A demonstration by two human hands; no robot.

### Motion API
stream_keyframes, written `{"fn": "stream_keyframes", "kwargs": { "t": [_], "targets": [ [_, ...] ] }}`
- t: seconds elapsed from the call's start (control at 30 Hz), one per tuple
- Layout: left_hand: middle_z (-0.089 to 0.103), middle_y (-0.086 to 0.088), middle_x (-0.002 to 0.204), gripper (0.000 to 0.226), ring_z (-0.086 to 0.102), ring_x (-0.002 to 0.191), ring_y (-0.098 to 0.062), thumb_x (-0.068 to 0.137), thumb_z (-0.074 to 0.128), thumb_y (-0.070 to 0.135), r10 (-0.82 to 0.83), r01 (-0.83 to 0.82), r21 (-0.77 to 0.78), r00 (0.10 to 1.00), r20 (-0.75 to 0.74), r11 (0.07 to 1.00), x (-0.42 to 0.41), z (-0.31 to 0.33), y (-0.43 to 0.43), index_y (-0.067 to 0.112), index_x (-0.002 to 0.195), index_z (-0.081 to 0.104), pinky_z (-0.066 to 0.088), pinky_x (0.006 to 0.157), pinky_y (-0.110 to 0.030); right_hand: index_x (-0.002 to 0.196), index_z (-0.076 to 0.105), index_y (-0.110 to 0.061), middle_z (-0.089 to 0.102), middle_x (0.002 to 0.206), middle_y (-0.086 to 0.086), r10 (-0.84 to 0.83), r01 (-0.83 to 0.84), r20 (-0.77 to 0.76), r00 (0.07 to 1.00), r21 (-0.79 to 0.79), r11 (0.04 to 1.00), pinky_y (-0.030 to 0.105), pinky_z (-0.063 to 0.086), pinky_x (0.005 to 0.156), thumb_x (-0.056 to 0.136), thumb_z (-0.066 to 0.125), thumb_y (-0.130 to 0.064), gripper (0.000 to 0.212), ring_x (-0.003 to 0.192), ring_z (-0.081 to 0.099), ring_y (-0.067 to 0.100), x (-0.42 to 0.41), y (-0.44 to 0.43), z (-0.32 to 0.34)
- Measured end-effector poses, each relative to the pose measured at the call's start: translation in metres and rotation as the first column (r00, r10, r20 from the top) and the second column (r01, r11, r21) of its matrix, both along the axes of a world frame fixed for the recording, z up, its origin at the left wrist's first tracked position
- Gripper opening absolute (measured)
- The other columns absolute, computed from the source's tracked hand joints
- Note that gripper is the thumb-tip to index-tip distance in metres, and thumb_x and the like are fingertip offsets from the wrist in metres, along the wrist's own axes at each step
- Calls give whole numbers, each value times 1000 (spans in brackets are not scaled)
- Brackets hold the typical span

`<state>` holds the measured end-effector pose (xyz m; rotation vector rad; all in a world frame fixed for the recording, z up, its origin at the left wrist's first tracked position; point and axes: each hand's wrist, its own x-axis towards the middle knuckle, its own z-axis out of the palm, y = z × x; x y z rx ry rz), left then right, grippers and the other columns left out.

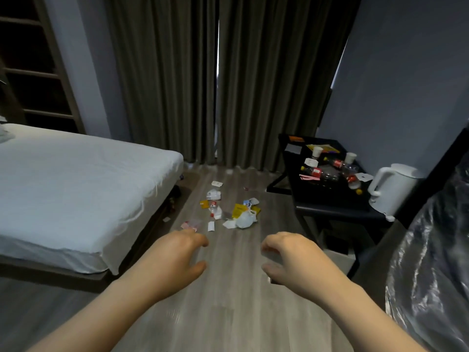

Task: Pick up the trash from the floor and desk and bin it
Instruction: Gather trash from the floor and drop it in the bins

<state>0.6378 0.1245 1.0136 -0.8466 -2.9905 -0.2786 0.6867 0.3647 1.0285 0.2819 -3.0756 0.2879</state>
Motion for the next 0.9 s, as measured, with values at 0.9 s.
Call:
{"fn": "stream_keyframes", "kwargs": {
  "t": [0.9],
  "targets": [
    [56,13,121,37,54,109,-6,85,56,44,24,-26,14,988,153,1000,-437,-51,118,34,121,55,42,90,-19,111,61,-30,60,110,-8,-50,58,110,993,-71,996,26,47,86,80,62,-35,31,103,57,11,-440,131,-55]
  ]
}}
